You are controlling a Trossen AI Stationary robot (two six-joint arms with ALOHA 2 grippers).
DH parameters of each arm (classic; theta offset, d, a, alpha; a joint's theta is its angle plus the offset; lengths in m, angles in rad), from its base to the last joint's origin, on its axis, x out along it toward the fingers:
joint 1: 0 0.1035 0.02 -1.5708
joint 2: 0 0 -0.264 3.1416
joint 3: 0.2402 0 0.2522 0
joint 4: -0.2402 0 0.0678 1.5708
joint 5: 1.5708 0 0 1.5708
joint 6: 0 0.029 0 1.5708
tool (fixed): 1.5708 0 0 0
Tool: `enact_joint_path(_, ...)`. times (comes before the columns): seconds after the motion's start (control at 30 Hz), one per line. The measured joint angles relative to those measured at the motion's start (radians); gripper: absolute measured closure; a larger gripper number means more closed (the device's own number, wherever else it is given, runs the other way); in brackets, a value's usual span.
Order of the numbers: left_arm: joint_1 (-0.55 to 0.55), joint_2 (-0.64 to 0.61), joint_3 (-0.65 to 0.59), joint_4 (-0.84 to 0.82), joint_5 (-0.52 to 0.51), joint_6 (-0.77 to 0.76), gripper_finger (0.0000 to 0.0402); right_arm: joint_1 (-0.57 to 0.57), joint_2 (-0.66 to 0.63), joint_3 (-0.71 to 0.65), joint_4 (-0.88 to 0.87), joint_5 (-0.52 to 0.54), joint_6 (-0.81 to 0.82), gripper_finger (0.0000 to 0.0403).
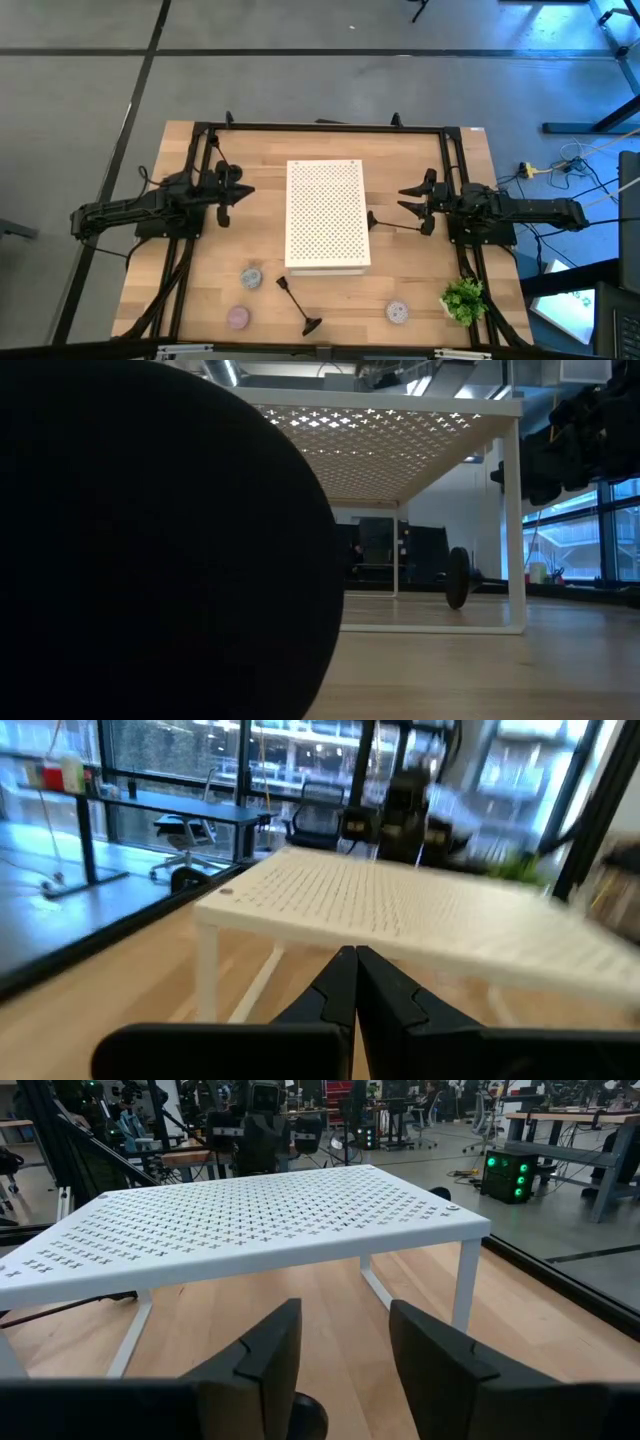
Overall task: Pick & Place candle stick holders
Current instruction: Put the top left black candle holder on the shelf
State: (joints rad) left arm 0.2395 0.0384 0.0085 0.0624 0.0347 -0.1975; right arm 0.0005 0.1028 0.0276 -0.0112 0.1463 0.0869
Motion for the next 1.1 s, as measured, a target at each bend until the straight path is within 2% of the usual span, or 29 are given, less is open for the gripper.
enact_joint_path(0.13,0.0,0.0,0.0,0.109,0.007,-0.357,0.04,0.0,0.0,0.0,0.0,0.0,0.0,0.0245)
enact_joint_path(0.2,-0.003,0.0,0.0,0.18,0.036,-0.429,0.04,0.0,0.0,0.0,0.0,0.0,0.0,0.0245)
enact_joint_path(0.37,-0.064,0.003,0.0,0.467,0.32,-0.354,0.04,0.0,0.0,0.0,0.0,0.0,0.0,0.0245)
enact_joint_path(0.43,-0.103,0.003,0.0,0.582,0.384,-0.334,0.04,0.0,0.0,0.0,0.0,0.0,0.0,0.0245)
enact_joint_path(0.5,-0.143,0.003,0.005,0.631,0.406,-0.32,0.04,0.0,0.0,0.0,0.0,0.0,0.0,0.0245)
enact_joint_path(0.77,-0.269,0.071,0.068,0.609,0.399,-0.195,0.04,0.0,0.0,0.0,0.0,0.0,0.0,0.0245)
enact_joint_path(0.93,-0.301,0.205,0.14,0.549,0.384,-0.141,0.04,0.0,0.0,0.0,0.0,0.0,0.0,0.0245)
enact_joint_path(1.1,-0.319,0.362,0.257,0.364,0.328,-0.091,0.04,0.0,0.0,0.0,0.0,0.0,0.0,0.0245)
